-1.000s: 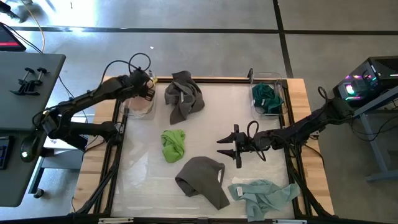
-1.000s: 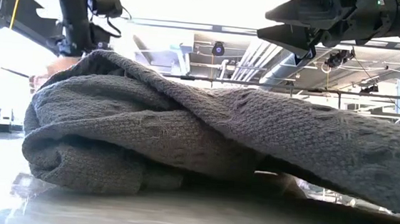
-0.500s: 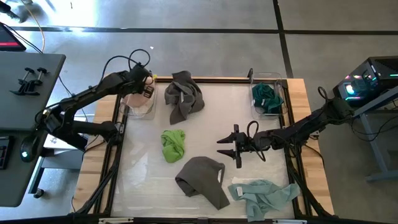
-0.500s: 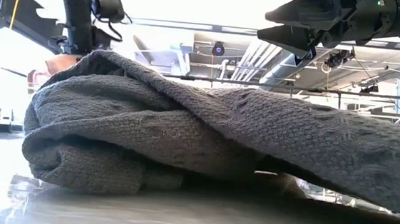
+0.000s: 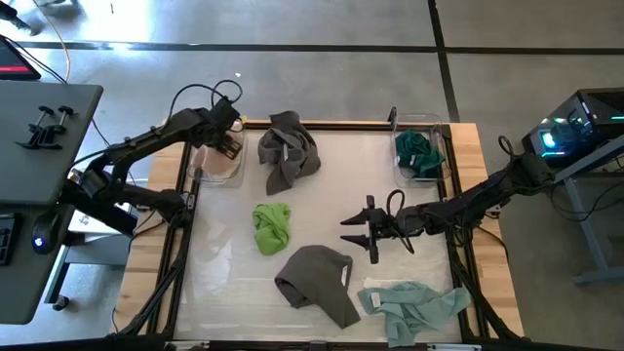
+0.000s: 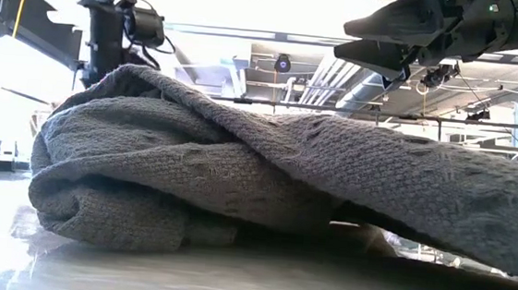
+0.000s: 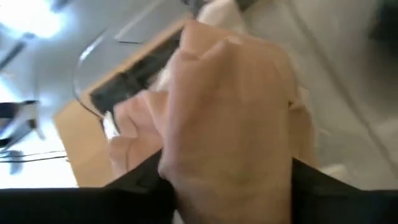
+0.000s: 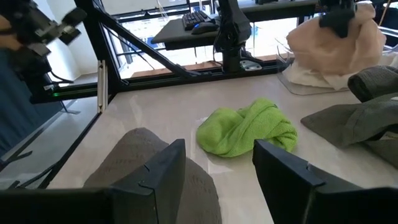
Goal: Sort towels by color in basket
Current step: Put the pink towel into the left transparent bin
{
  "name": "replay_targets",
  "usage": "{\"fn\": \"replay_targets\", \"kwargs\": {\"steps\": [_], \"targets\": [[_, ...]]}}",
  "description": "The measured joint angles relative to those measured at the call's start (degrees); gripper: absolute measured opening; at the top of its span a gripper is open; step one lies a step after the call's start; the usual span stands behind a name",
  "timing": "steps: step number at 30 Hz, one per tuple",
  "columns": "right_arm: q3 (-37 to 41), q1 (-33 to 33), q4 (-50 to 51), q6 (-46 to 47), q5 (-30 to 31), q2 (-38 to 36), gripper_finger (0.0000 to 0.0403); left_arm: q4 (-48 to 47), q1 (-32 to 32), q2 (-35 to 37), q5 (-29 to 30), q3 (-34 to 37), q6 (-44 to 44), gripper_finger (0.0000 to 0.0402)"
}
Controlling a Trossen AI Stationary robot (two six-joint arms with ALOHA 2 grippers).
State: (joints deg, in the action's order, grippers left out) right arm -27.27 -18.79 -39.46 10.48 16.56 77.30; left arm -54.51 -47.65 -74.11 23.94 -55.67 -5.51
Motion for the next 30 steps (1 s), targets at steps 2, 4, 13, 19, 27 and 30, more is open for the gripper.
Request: {"fn": "replay_targets", "kwargs": {"steps": [2, 4, 13, 19, 27, 30], "targets": [[0.0, 0.0, -0.1, 0.0, 0.0, 0.0, 0.0185, -4.1, 0.5, 0.9, -0.4, -1.3, -0.9, 0.0212], [0.0, 0.0, -0.1, 0.0, 0.0, 0.0, 0.0185, -8.4, 0.8, 1.6, -0.5, -3.0, -3.3, 0.0228], [0.0, 0.0, -0.2, 0.2, 0.0, 0.0, 0.0185, -15.3, 3.9, 5.9, -3.2, -6.6, -6.7, 0.0207], [0.0, 0.4, -0.2, 1.4, 0.0, 0.0, 0.0185, -5.9, 1.0, 5.7, -5.7, -0.3, -3.1, 0.0125], [0.0, 0.5, -0.2, 1.5, 0.0, 0.0, 0.0185, 15.8, -3.6, 1.3, -13.7, 13.7, -0.8, 0.0019], [0.0, 0.5, -0.2, 1.5, 0.0, 0.0, 0.0185, 20.4, -4.2, -0.3, -14.2, 15.6, 0.5, 0.0004]]}}
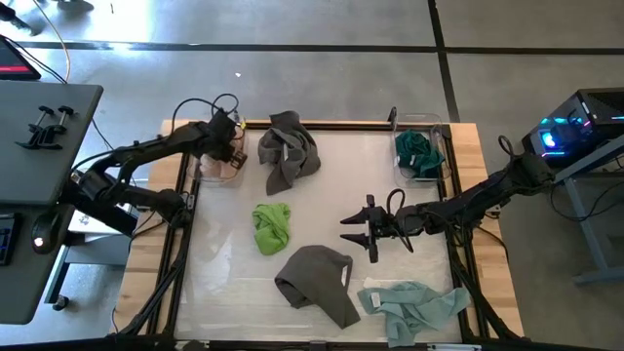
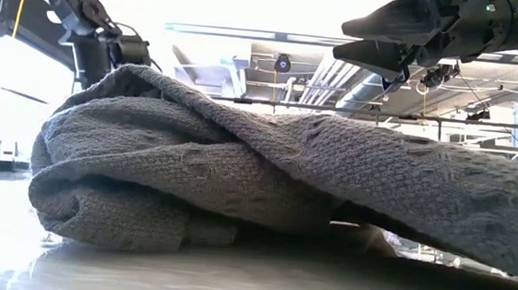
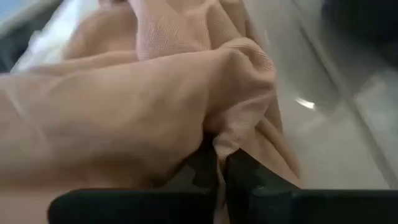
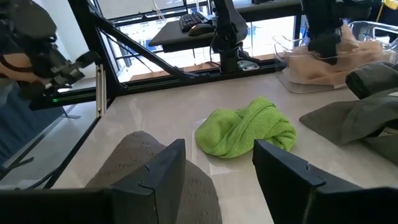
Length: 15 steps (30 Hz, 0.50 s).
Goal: Sort towels by color in basket
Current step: Put the pink towel into the left transparent bin
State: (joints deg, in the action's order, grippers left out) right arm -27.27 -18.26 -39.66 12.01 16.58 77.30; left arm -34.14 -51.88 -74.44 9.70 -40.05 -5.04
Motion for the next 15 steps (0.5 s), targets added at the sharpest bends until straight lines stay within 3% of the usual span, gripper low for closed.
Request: {"fn": "replay_targets", "kwargs": {"steps": [7, 15], "targets": [[0.0, 0.0, 0.0, 0.0, 0.0, 0.0, 0.0185, -1.9, -0.3, 0.4, 0.7, -0.8, 5.5, 0.0057], [0.0, 0.3, 0.0, -0.3, 0.0, 0.0, 0.0185, -15.8, -0.2, 5.5, -0.2, -8.1, 2.1, 0.0149]]}}
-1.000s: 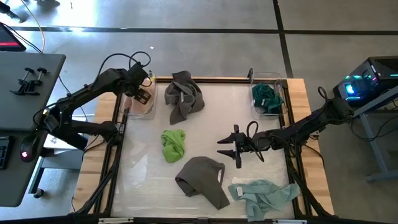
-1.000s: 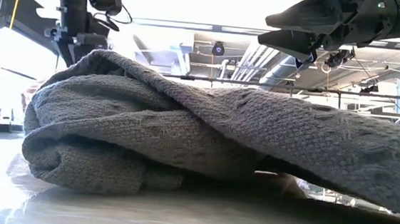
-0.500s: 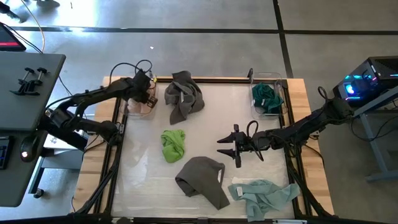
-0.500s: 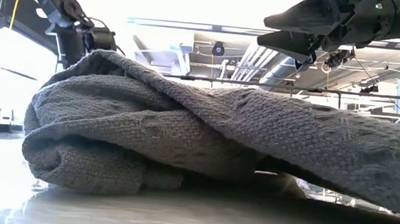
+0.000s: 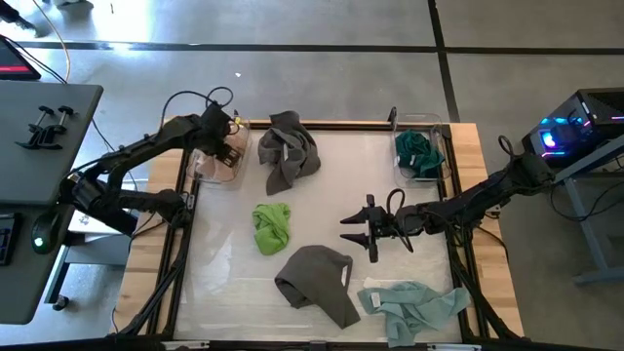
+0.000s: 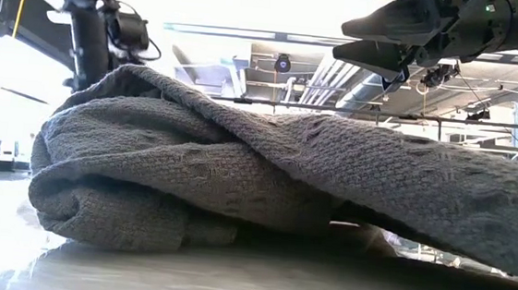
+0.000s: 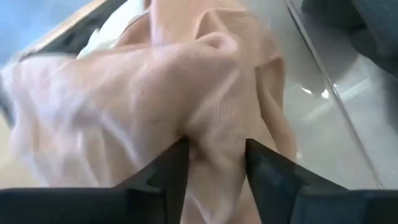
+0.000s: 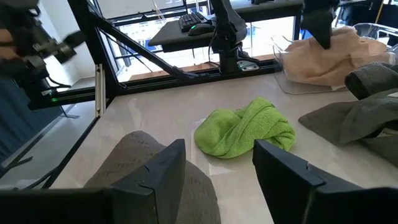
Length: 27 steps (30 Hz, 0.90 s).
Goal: Sort towels by color in basket
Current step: Put the pink towel into the left transparent bin
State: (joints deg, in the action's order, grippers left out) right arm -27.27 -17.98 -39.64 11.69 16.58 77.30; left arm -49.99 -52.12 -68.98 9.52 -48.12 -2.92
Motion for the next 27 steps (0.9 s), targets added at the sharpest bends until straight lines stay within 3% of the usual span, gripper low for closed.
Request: {"fn": "replay_targets", "kwargs": {"steps": [7, 13, 27], "targets": [[0.0, 0.1, 0.0, -0.1, 0.0, 0.0, 0.0185, -10.2, 0.0, 3.7, -0.6, -5.8, 0.5, 0.0167], [0.0, 0.1, 0.0, -0.2, 0.0, 0.0, 0.0185, -0.4, -1.9, 3.9, 1.4, -4.8, -0.4, 0.0153], [0.0, 0.1, 0.3, 0.0, 0.0, 0.0, 0.0185, 5.1, -3.0, -11.7, 2.9, -4.1, -6.5, 0.0037]]}}
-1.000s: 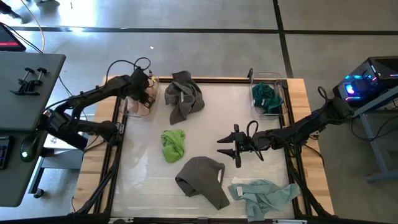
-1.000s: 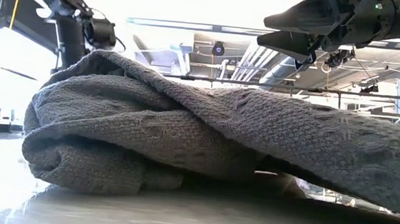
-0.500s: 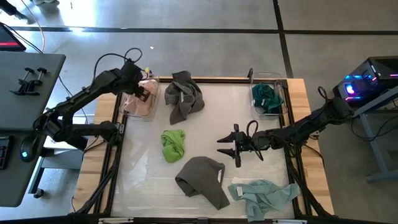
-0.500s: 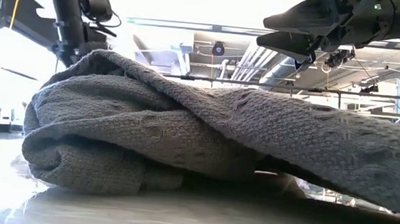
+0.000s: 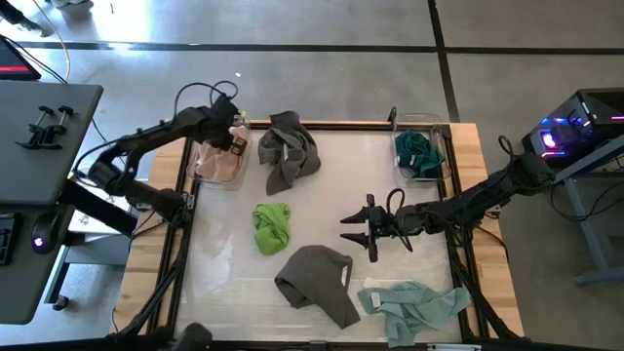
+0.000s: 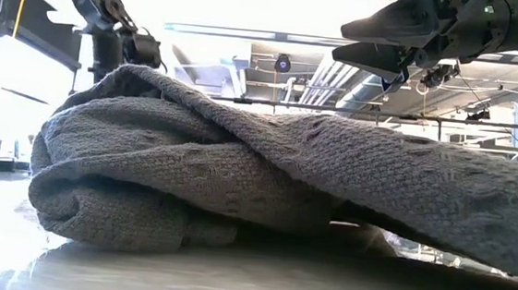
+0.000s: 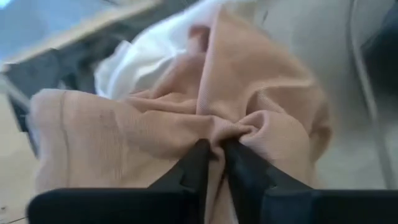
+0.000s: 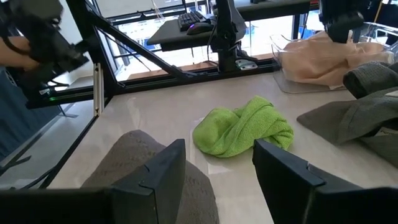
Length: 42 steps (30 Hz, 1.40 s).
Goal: Sort towels by color in basket
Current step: Put the pink towel into the left transparent bin
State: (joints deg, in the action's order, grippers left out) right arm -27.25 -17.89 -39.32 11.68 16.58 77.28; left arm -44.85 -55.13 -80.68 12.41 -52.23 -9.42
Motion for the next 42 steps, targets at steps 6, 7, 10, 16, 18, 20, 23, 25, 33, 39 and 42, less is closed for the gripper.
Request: {"fn": "replay_targets", "kwargs": {"steps": [6, 7, 10, 16, 18, 20, 23, 25, 33, 39, 42], "targets": [[0.0, 0.0, 0.2, 0.0, 0.0, 0.0, 0.0185, 2.2, 0.0, -6.4, 0.1, 0.0, -0.9, 0.0003], [0.0, 0.0, 0.2, 0.0, 0.0, 0.0, 0.0185, 2.7, -0.1, -7.2, 0.2, 0.0, -0.9, 0.0002], [0.0, 0.0, 0.2, -0.1, 0.0, 0.0, 0.0185, 5.2, -0.1, -8.6, 0.9, 0.0, -0.9, 0.0004], [0.0, 0.0, 0.2, -0.2, 0.0, 0.0, 0.0185, 8.1, -0.1, -5.4, 1.7, 0.0, 1.8, 0.0006], [0.0, 0.0, 0.2, -0.2, 0.0, 0.0, 0.0185, 7.5, -0.1, -3.1, 1.7, 0.0, 2.0, 0.0012], [0.0, 0.0, 0.2, -0.2, 0.0, 0.0, 0.0185, 6.2, -0.1, -0.2, 1.7, 0.0, 2.0, 0.0024], [0.0, 0.0, 0.2, -0.4, 0.0, 0.0, 0.0185, 4.5, -0.1, 4.5, 1.7, 0.0, 1.0, 0.0047], [0.0, 0.0, 0.2, -0.7, 0.0, 0.0, 0.0185, 4.5, -0.1, 7.3, 1.7, 0.0, 0.9, 0.0066], [0.0, 0.0, 0.1, -1.2, 0.0, 0.0, 0.0185, 2.7, -0.1, 7.6, 5.9, -0.1, -3.9, 0.0124], [0.0, 0.0, 0.1, -1.4, 0.0, 0.0, 0.0185, 1.5, 0.4, 0.4, 6.5, 0.0, -8.1, 0.0109], [0.0, 0.0, 0.1, -1.5, 0.0, 0.0, 0.0185, 2.2, 0.4, -4.3, 6.5, 0.0, -8.5, 0.0087]]}}
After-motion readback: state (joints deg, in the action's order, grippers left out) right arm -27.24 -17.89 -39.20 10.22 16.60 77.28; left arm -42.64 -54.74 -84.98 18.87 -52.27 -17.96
